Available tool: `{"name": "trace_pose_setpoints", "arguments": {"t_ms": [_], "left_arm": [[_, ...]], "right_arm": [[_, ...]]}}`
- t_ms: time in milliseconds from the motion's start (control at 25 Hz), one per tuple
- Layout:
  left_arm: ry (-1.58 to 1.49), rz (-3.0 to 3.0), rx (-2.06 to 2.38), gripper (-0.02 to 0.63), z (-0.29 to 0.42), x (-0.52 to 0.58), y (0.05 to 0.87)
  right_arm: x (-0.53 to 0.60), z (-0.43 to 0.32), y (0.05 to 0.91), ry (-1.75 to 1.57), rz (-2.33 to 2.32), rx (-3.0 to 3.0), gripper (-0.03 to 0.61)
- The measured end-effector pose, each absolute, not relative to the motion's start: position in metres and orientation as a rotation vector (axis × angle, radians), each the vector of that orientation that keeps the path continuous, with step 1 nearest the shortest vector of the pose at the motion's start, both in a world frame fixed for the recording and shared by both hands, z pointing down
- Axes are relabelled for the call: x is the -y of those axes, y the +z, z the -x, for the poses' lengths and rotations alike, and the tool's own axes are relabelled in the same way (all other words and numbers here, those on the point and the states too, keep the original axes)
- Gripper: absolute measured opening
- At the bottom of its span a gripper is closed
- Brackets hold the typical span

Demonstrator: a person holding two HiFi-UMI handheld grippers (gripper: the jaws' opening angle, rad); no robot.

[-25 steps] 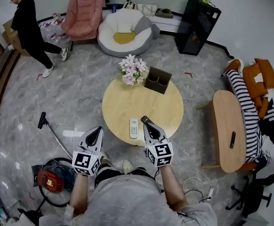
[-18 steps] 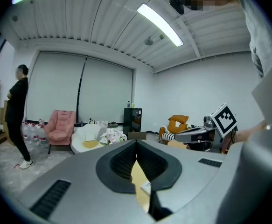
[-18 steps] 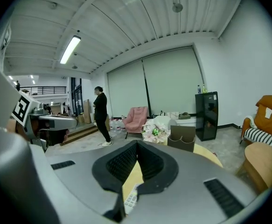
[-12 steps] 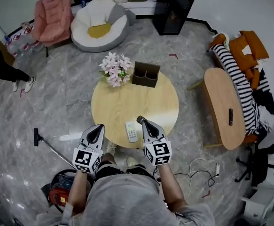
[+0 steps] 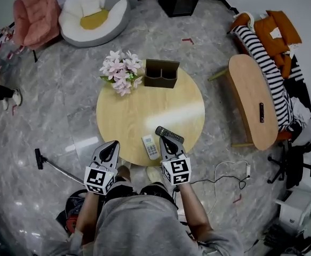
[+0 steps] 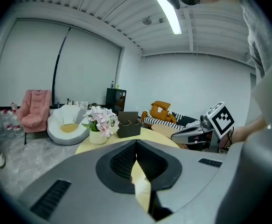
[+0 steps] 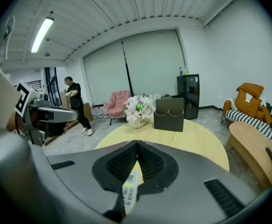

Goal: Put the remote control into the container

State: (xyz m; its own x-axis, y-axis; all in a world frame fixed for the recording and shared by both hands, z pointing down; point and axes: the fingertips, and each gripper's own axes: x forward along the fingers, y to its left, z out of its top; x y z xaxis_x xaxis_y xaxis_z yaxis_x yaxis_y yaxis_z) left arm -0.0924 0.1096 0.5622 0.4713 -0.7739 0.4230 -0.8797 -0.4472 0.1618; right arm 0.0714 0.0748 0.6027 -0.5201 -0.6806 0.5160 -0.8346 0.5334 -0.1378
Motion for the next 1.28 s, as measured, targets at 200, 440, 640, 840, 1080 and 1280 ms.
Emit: {"name": "trace_pose_setpoints", "arguments": {"t_ms": [200,440,640,840,1080,1280], "left_arm": [[0.462,-2.326,1.330,0.007,0.099,-0.104,0.594],[0.495,-2.301,1.277,0.006,0.103,-0.097,0.613],[0.498,-2.307,1.259,0.008,0.106,-0.092,0.614],[0.495,-2.301,1.261,0.007,0.119,-0.092,0.614],[0.477,-2.293,1.269,0.008,0.130,-0.091,0.611],[0.465,-2.290,1.274,0.007,0.139,-0.089,0.611]], "right_arm": [[-0.077,-0.064,0.637,0.563,-1.197,2.302,0.009],[-0.091,-0.050,0.672,0.640,-1.097,2.238,0.009],[-0.094,-0.041,0.691,0.661,-1.065,2.187,0.009],[-0.096,-0.034,0.705,0.658,-1.038,2.122,0.012],[-0.103,-0.026,0.724,0.726,-0.983,2.058,0.124],[-0.102,-0.026,0.740,0.710,-0.992,1.990,0.179]]}}
